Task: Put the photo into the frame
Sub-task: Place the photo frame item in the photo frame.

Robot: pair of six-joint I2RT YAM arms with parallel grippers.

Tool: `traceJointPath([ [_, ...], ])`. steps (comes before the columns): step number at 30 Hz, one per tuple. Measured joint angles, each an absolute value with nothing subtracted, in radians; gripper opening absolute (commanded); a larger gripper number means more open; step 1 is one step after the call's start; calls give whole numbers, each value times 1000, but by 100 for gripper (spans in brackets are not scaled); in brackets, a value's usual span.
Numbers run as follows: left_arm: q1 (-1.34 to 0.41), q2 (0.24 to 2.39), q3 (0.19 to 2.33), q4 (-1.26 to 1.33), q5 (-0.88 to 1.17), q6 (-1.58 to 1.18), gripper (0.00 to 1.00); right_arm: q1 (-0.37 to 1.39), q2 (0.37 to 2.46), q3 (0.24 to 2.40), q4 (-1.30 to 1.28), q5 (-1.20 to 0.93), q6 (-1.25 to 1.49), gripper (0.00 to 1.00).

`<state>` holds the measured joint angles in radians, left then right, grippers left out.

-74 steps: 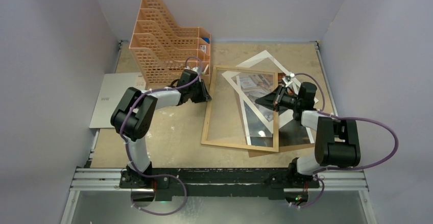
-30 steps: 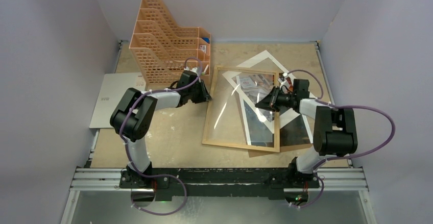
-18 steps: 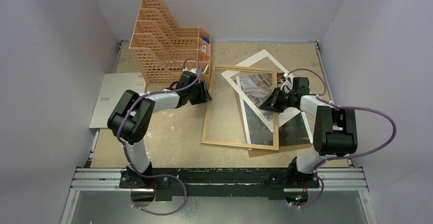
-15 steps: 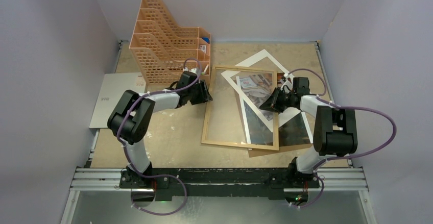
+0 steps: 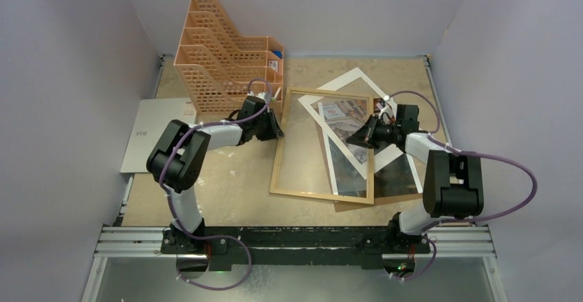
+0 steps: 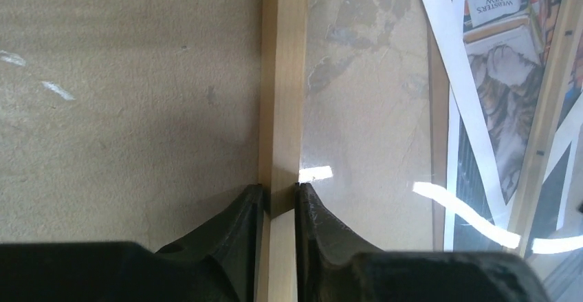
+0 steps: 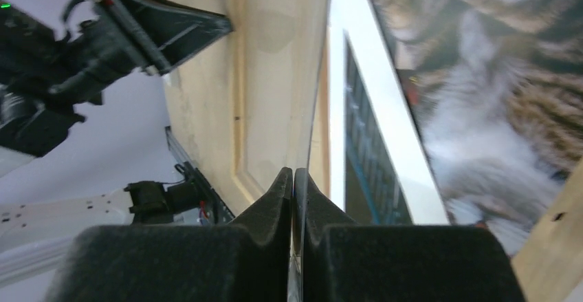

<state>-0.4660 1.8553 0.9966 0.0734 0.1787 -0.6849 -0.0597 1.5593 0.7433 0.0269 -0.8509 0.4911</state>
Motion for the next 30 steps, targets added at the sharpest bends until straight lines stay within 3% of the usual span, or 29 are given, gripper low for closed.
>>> traceJointPath([
  [5,-462,1857,997,84,201,-686,10,-59,1467,751,54,-898,550,1],
  [30,-460,1880,983,143,310,-744,10,-51,1391,871,-76,-964,617,1],
])
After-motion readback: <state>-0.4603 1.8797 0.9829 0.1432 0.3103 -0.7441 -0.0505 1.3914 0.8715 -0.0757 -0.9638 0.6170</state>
